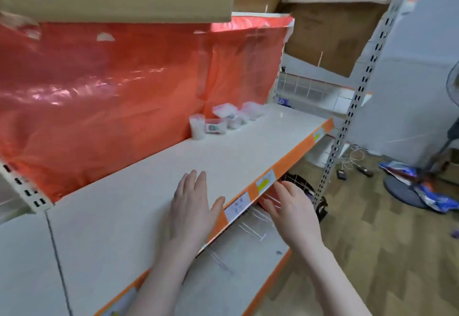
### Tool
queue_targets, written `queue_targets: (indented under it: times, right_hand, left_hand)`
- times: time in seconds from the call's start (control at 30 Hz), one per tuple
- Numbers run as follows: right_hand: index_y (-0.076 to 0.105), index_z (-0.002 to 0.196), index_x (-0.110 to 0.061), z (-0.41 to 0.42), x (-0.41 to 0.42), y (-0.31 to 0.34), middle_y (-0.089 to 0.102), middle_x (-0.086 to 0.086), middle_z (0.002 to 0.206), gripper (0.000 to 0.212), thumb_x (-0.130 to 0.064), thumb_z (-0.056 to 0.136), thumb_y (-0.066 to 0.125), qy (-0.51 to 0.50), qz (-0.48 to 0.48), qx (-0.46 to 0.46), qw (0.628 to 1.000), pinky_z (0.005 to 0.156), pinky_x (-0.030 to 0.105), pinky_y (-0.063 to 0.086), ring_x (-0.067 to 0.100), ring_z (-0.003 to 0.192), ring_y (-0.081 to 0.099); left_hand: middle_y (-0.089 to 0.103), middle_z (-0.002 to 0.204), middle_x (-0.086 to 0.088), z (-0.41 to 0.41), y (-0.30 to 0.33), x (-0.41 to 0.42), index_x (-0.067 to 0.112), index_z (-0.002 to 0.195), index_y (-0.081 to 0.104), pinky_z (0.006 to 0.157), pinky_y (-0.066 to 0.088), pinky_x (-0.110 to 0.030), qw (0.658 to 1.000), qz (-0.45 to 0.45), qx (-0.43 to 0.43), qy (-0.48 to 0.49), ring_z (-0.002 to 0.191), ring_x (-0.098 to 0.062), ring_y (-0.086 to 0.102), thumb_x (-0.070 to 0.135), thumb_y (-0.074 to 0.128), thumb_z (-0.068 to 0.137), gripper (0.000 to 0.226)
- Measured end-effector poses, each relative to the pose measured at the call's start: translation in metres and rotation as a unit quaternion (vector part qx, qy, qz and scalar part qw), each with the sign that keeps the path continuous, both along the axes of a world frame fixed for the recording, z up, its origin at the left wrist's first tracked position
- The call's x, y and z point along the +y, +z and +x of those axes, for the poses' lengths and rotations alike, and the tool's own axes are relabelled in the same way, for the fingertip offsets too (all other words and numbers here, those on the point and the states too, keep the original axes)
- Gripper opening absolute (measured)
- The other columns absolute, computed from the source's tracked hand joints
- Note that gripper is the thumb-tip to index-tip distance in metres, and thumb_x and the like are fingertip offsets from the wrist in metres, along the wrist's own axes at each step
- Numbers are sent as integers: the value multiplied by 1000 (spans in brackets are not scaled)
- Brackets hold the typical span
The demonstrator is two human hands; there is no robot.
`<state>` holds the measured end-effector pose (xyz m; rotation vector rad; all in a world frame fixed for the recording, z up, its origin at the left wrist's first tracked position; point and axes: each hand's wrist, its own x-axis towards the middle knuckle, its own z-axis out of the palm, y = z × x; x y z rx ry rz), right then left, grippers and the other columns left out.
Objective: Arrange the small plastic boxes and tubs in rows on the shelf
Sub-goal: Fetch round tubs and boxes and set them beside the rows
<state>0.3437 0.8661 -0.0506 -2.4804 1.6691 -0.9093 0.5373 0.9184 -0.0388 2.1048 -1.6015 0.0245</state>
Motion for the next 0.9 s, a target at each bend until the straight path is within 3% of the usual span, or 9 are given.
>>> queue_targets:
  times: [0.2,0.5,0.9]
  right_hand:
    - [60,115,3,2,-102,7,61,20,106,37,-16,84,66,-17,22,-18,999,81,43,46,38,99,57]
    - [49,131,-4,-5,-254,1,51,14,130,48,-28,91,57,20,58,-30,998,97,36,34,31,121,45]
    - [53,124,-1,-10,-476,5,55,17,121,42,-22,89,57,204,108,6,973,89,40,39,34,112,49]
  left_hand:
    - [19,156,-2,2,16,-100,17,148,24,113,16,-30,1000,4,-7,-3,144,-19,11,51,47,91,70]
    - [18,156,-1,-5,12,-197,16,147,25,112,20,-32,997,9,-5,74,144,-17,10,50,48,91,70]
    - [20,156,0,-68,1,-321,16,147,28,112,18,-31,958,6,31,286,144,-15,10,46,54,90,69]
